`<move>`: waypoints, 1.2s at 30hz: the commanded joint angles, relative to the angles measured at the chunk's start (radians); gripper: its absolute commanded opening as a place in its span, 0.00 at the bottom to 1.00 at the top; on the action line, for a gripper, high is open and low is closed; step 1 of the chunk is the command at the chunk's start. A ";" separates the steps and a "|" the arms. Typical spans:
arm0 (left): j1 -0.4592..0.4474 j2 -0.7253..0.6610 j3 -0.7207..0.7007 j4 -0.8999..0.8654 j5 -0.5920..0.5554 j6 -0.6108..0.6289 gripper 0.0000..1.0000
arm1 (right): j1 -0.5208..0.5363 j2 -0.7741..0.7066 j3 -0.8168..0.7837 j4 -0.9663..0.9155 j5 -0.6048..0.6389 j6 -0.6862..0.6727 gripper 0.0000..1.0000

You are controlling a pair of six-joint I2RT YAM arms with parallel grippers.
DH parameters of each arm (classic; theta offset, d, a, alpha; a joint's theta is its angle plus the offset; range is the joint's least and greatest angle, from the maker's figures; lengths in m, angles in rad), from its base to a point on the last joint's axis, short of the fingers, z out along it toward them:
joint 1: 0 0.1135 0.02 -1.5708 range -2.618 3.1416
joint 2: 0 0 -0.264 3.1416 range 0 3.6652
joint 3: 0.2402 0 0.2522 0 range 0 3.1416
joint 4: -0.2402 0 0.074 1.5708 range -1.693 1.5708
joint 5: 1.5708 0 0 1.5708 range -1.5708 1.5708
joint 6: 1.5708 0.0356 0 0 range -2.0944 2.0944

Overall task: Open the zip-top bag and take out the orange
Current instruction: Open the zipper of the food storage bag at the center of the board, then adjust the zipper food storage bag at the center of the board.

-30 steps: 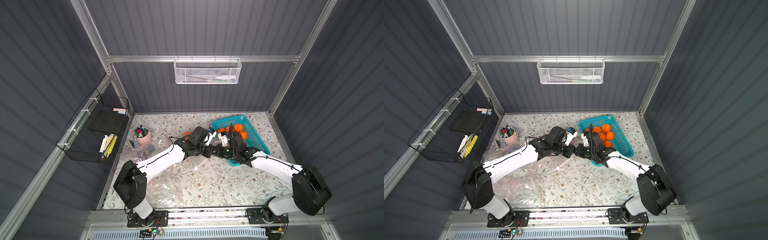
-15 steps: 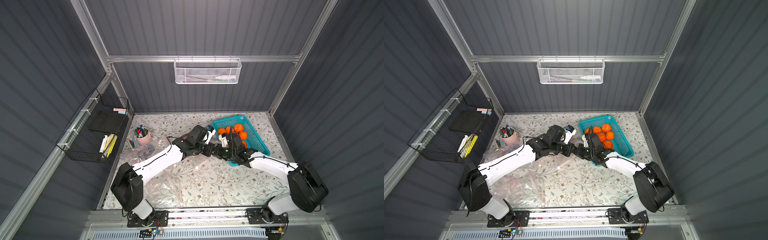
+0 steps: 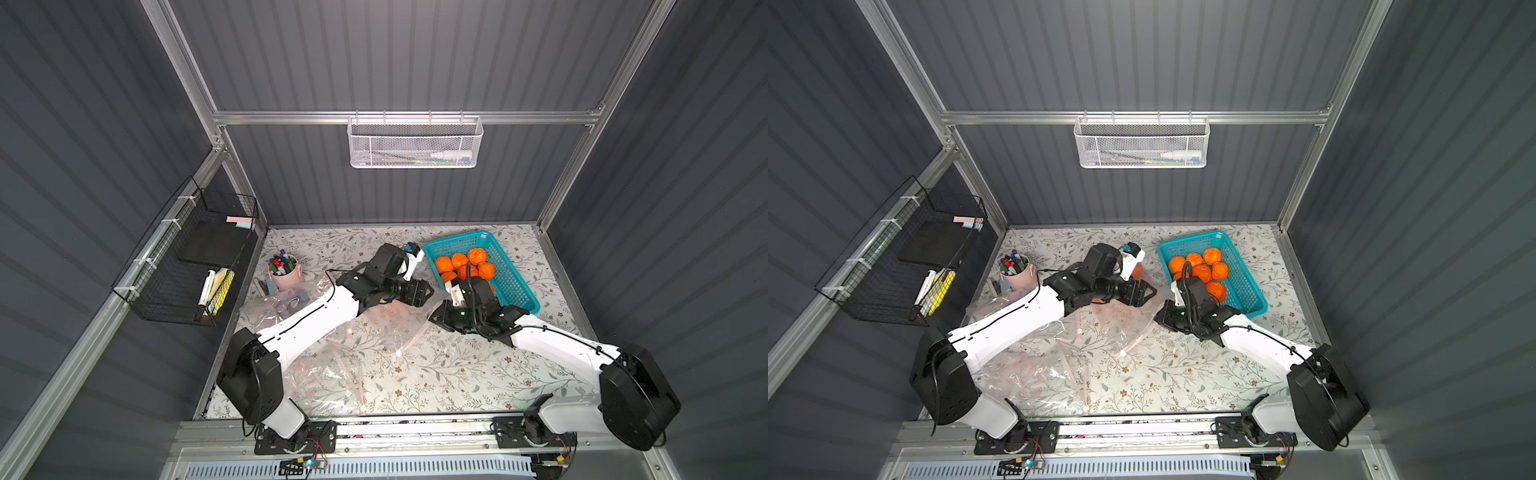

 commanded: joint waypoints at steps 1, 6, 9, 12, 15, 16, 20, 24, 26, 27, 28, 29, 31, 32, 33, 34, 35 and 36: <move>0.110 -0.026 0.060 -0.008 -0.062 0.065 0.86 | 0.004 0.002 0.000 0.044 0.019 -0.021 0.13; 0.297 0.136 0.115 0.029 -0.027 0.161 0.86 | 0.002 0.065 0.023 0.095 0.002 -0.042 0.15; 0.346 0.253 0.137 0.092 -0.011 0.233 0.87 | 0.002 0.096 0.034 0.131 -0.015 -0.037 0.16; 0.369 0.382 0.204 0.100 -0.006 0.286 0.85 | 0.002 0.116 0.050 0.128 -0.024 -0.045 0.17; 0.396 0.492 0.261 0.113 0.067 0.306 0.83 | 0.002 0.128 0.054 0.134 -0.035 -0.045 0.17; 0.401 0.517 0.267 0.126 0.095 0.306 0.82 | 0.002 0.132 0.057 0.133 -0.041 -0.048 0.18; 0.410 0.582 0.281 0.191 0.220 0.312 0.81 | 0.003 0.144 0.064 0.130 -0.059 -0.054 0.18; 0.410 0.632 0.322 0.189 0.247 0.314 0.78 | 0.003 0.146 0.061 0.130 -0.059 -0.057 0.18; 0.410 0.653 0.329 0.168 0.275 0.315 0.73 | 0.002 0.149 0.061 0.129 -0.059 -0.058 0.18; 0.410 0.656 0.322 0.161 0.283 0.314 0.70 | 0.002 0.151 0.060 0.129 -0.061 -0.058 0.18; 0.410 0.657 0.312 0.157 0.286 0.311 0.67 | 0.002 0.153 0.059 0.129 -0.061 -0.056 0.18; 0.410 0.654 0.296 0.159 0.294 0.304 0.64 | 0.002 0.155 0.059 0.131 -0.059 -0.055 0.18; 0.410 0.643 0.270 0.169 0.309 0.296 0.59 | 0.002 0.161 0.059 0.137 -0.059 -0.050 0.19; 0.410 0.637 0.258 0.175 0.307 0.286 0.54 | 0.003 0.164 0.060 0.143 -0.062 -0.048 0.19; 0.410 0.632 0.250 0.177 0.305 0.280 0.47 | 0.002 0.169 0.062 0.148 -0.066 -0.048 0.19; 0.410 0.627 0.247 0.176 0.298 0.278 0.42 | 0.002 0.173 0.065 0.151 -0.068 -0.047 0.19; 0.410 0.622 0.244 0.174 0.287 0.270 0.35 | 0.003 0.177 0.067 0.153 -0.070 -0.048 0.19; 0.411 0.615 0.241 0.170 0.274 0.260 0.24 | 0.004 0.183 0.070 0.154 -0.071 -0.048 0.19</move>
